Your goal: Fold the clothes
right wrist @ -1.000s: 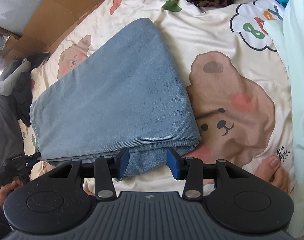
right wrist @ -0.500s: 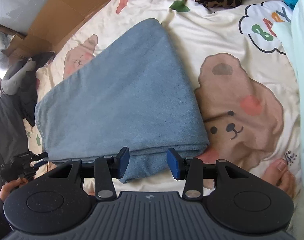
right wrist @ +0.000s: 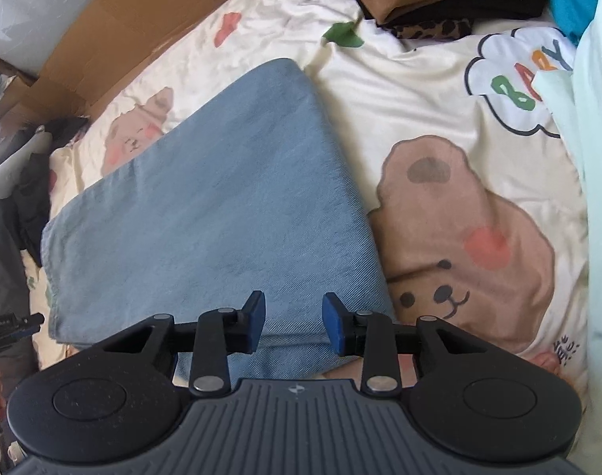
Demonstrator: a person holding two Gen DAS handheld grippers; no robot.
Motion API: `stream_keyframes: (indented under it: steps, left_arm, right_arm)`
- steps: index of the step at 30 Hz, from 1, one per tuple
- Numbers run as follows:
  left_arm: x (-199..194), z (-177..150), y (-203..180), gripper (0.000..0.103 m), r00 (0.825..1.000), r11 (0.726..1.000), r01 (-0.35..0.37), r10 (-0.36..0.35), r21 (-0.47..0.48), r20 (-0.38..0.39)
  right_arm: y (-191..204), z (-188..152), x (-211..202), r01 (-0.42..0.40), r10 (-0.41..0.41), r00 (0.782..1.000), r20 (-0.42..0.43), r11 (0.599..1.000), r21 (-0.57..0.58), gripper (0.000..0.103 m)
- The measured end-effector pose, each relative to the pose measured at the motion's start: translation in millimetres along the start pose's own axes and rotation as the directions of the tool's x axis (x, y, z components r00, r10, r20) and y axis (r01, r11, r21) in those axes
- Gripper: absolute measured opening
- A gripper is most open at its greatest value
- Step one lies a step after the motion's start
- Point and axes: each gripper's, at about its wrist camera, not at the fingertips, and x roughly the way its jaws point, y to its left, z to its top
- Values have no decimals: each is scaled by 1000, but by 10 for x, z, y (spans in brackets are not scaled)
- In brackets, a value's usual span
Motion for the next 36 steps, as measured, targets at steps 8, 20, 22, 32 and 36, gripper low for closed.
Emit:
stream_keyframes:
  steps: [8,20,22,32,36]
  left_arm:
    - [353,-106,-209,30,992,994,-92,97,66,-81]
    - [530,-4,-223,38,981,986,-133,145,105,-127]
    - [435,43,-195,38,983,986,-137,147,91,-114]
    - [39,435,-193,37,995,991,-100,102,88,-14]
    - [-6,635,-296,35,997,991,-75,74,115,18]
  right_arm:
    - [-68,112,214,40,-40,999,-4,999,35,40]
    - [-98,-9,468,60,-60,998,-9,996,71,40]
    - [-105,-11,361,48,-52,998,40,995,84,42]
    - [-60,-34,237,35,-40,997,67,996,78,46]
    - [-17,-35,246,28,-31,998,54,998,53,46]
